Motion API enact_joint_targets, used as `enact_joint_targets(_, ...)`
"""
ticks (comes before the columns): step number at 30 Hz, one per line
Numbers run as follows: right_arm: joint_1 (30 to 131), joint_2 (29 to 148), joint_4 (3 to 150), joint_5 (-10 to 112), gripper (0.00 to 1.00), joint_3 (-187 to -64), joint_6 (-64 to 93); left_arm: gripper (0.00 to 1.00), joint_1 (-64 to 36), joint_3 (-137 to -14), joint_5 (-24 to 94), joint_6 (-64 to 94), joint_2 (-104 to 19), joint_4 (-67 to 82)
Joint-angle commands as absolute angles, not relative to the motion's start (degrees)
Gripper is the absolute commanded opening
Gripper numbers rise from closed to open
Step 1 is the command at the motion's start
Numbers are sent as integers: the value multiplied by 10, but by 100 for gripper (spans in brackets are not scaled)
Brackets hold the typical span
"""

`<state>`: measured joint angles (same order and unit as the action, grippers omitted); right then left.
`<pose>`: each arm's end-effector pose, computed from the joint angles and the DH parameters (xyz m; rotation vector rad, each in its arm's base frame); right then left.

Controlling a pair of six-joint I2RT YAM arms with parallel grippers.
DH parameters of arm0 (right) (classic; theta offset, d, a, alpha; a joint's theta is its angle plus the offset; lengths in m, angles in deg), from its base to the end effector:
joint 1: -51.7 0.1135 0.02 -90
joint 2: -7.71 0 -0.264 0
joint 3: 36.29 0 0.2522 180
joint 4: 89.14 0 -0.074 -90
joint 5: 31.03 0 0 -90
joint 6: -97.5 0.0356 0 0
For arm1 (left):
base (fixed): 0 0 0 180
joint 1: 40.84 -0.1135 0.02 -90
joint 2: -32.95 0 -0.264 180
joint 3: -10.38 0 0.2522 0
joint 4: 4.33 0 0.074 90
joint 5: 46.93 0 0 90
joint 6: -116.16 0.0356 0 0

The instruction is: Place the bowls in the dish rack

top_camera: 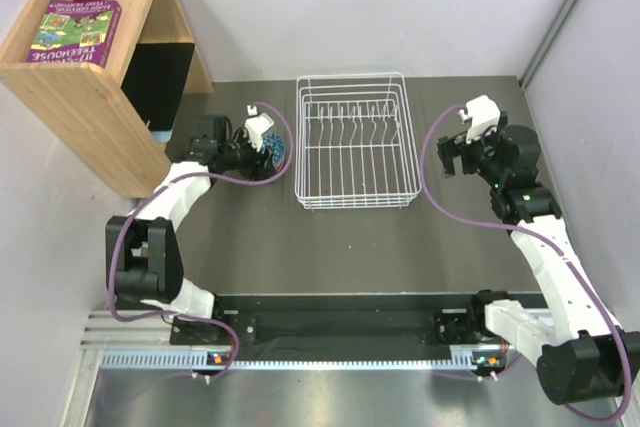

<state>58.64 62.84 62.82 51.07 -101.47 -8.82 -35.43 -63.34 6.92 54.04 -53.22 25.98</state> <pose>0.2191 0.0316 0.3404 -0.4712 1.8218 0.0177 0.3206 -0.0515 0.2528 0.9201 1.9942 -0.5107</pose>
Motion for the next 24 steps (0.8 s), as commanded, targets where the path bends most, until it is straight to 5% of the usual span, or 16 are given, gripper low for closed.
enact_joint_targets(1,582,614,644,497,100,-1015,-86,60,-349,-648,78,566,-551,246)
enact_joint_targets(9,580,610,646,494,100,-1005,-86,44,-344,-645,101,583,-570,236)
enact_joint_targets(15,580,609,650,489,100,-1002,-86,17,-344,-647,104,580,-568,236)
enact_joint_targets(24,579,608,649,483,100,-1002,-85,6,-343,-653,112,579,-555,237)
